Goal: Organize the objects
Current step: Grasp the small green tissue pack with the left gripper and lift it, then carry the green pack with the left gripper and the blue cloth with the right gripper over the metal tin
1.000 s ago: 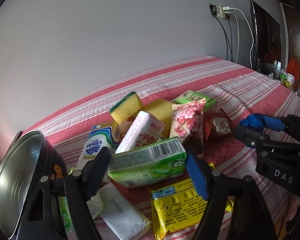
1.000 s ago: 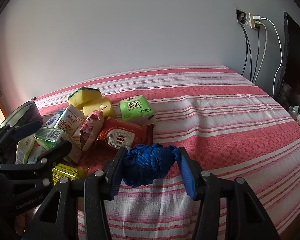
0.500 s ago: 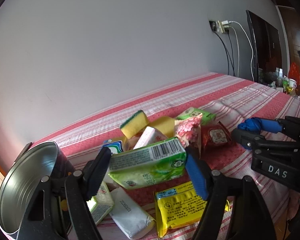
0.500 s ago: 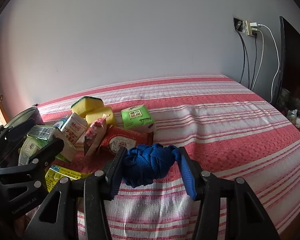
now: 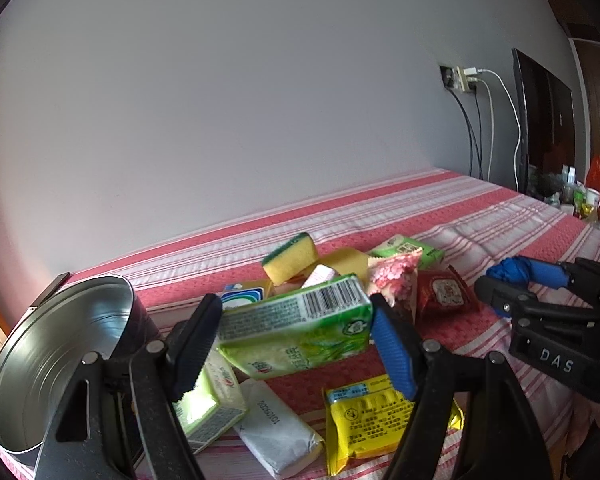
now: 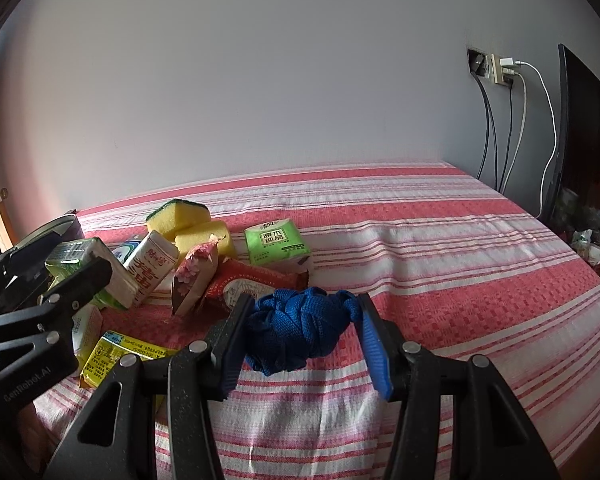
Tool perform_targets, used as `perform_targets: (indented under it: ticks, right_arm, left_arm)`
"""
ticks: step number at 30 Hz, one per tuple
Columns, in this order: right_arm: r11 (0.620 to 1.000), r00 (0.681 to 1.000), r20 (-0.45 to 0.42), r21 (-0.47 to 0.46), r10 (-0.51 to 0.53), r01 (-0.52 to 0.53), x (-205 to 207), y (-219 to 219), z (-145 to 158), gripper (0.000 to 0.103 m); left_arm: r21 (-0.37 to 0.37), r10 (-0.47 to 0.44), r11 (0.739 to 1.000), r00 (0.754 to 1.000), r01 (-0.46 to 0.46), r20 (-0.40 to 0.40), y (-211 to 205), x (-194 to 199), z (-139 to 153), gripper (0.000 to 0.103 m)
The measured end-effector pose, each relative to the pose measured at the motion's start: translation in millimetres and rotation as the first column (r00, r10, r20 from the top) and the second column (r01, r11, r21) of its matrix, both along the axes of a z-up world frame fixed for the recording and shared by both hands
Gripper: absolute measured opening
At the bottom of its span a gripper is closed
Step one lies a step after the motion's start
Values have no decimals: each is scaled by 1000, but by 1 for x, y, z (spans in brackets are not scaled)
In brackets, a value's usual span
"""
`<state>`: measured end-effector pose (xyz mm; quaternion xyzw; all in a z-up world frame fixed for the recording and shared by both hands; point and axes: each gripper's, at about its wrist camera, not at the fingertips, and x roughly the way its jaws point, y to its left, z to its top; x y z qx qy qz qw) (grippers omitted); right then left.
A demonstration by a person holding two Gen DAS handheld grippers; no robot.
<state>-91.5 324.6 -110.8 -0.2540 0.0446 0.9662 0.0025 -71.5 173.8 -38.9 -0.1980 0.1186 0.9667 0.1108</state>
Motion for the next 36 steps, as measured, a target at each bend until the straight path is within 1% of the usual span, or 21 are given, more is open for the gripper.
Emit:
perform_targets:
  ticks: [5,12,23,26,30,33,36]
  right_arm:
    - [1000,1000,-18,8,3,-3,2,-1,1,54]
    - [1000,999,-47,20,6,-5,6,-3,2,54]
    - [999,993,-121,48,8,-2,18,-6,6,54]
    - [998,992,-126,63,12,-4,19,-9,7,54]
    - [996,991,-134,90,15,-3,21,-12,7,54]
    - [996,992,-128,90,20,-9,20,-13,8,54]
    - [995,991,-132,95,34,-22,20,-18,12,54]
  left_arm:
    - [20,8,1000,1000,-8,-18,-4,2,2,75]
    - [60,14,998,998,-10,-66,-10,11,6,75]
    - [137,49,990,992,-33,-116,-25,18,13,75]
    - [148,71,988,989,-52,-128,-30,20,14,75]
    - [169,86,984,989,-64,-122,-39,22,17,75]
    - [188,90,980,988,-65,-125,-48,26,23,75]
    - [189,104,979,984,-75,-145,-54,32,28,75]
